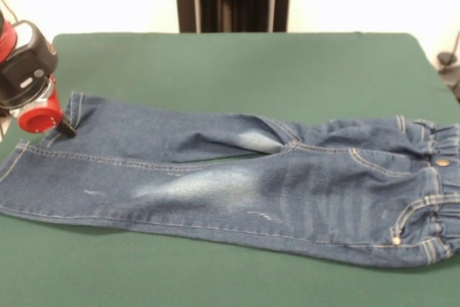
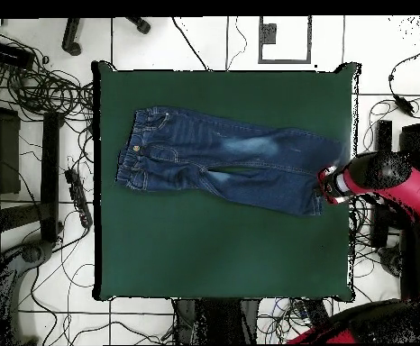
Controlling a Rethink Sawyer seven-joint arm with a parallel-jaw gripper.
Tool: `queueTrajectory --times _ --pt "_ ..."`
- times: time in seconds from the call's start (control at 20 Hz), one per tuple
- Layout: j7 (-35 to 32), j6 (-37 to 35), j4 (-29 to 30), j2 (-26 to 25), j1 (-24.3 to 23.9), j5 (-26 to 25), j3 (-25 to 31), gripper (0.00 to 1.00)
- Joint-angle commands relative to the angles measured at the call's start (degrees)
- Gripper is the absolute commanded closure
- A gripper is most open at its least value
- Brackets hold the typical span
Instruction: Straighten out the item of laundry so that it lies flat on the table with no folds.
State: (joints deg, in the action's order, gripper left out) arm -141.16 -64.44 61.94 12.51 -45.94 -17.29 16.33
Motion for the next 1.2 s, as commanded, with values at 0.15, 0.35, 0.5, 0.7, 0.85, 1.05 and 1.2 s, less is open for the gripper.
queueTrajectory --times 0.15,0.35,0.5,0.7,0.85,1.05,1.2 --pt "13.8 -0.3 7.2 -0.5 5.7 -5.4 1.5 1.0" --pt "10.6 3.4 7.8 0.1 6.7 -7.0 0.4 1.0" --pt "7.4 4.1 8.8 1.0 7.7 -8.0 -0.7 1.0" --pt "4.2 4.5 9.6 2.7 9.2 -9.2 -2.5 1.0" --pt "2.9 4.4 10.5 4.1 9.9 -9.7 -3.7 1.0" --pt "2.2 4.6 11.0 5.0 10.2 -10.7 -5.3 1.0" --pt "1.8 5.6 9.8 4.3 10.4 -11.9 -6.8 1.0"
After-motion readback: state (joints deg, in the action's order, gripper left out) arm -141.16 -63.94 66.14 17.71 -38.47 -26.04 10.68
